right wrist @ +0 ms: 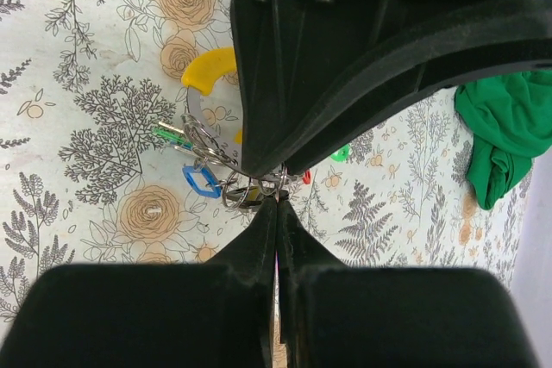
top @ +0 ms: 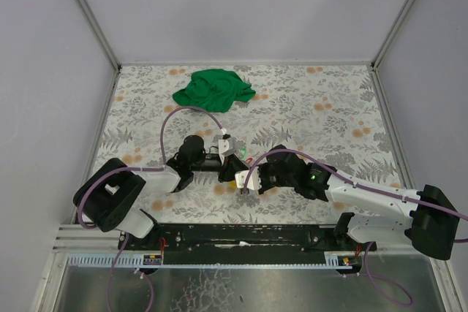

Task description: Put the keys on the keyring

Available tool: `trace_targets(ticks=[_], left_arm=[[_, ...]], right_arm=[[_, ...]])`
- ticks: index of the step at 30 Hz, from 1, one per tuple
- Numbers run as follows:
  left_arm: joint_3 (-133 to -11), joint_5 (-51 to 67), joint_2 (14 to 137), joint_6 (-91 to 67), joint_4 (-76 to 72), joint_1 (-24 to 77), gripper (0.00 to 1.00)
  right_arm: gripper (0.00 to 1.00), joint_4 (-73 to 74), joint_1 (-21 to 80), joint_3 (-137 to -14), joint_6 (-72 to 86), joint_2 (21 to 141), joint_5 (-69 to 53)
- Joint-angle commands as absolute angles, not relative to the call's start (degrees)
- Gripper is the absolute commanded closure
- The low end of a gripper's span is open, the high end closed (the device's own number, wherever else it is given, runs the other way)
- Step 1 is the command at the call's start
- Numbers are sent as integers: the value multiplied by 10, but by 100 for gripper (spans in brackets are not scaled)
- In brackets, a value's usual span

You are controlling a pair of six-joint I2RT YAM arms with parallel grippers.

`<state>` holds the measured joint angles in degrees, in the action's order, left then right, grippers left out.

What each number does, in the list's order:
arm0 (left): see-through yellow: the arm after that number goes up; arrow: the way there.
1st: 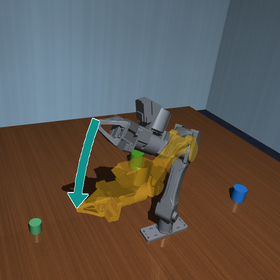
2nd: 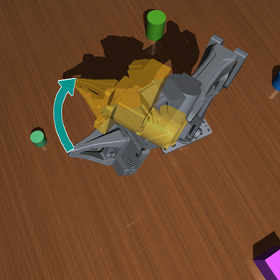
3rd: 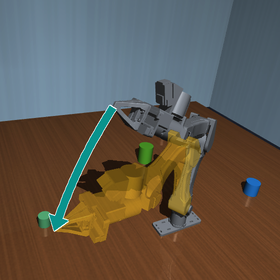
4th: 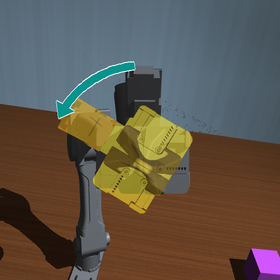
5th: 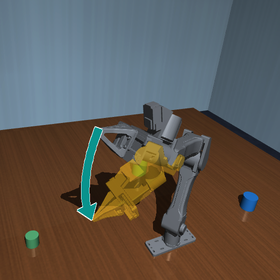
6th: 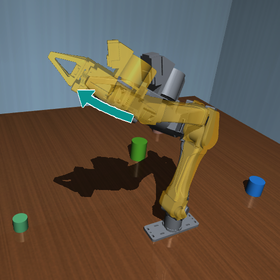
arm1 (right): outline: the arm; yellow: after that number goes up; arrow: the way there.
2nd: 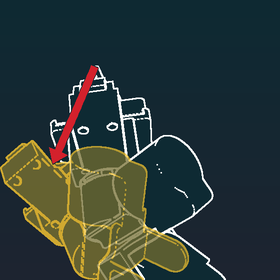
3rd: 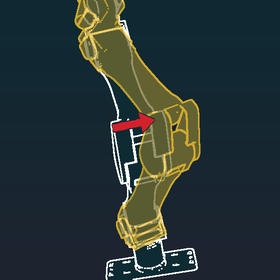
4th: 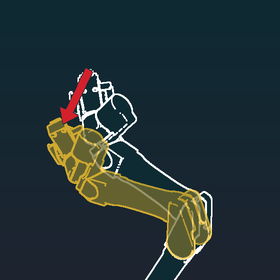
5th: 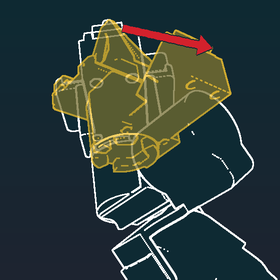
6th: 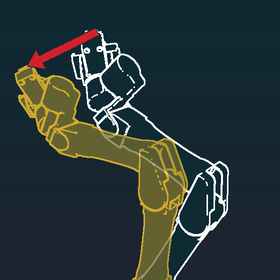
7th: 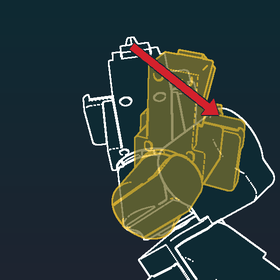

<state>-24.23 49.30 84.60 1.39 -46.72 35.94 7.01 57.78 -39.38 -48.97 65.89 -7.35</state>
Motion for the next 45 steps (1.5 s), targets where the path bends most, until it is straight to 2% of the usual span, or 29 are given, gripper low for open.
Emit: trace_targets(ticks=[1, 4, 7, 8, 16, 22, 27, 34, 38, 45], left_arm=[[-267, 513, 860, 18, -474, 357, 76], [-270, 516, 865, 14, -476, 357, 84], [-268, 518, 867, 8, -483, 357, 99], [-267, 517, 867, 7, -483, 358, 100], [-229, 426, 832, -38, -526, 356, 100], [-183, 351, 808, -136, -646, 357, 100], [-170, 328, 799, -141, -672, 365, 100], [-174, 325, 781, -96, -611, 365, 100], [-176, 325, 777, -85, -591, 365, 100], [-178, 330, 777, -80, -581, 366, 100]], right_arm=[[100, 47, 584, -425, -493, 654, -98], [100, 48, 584, -426, -492, 654, -100], [100, 51, 584, -426, -489, 654, -102], [100, 53, 584, -426, -488, 654, -99], [100, 52, 584, -369, -438, 605, -54], [100, -21, 584, -310, -384, 605, -56], [100, -98, 584, -283, -349, 619, -64], [76, -186, 584, -239, -324, 553, -17], [70, -251, 584, -225, -336, 549, -27], [63, -343, 584, -233, -348, 610, -31]])
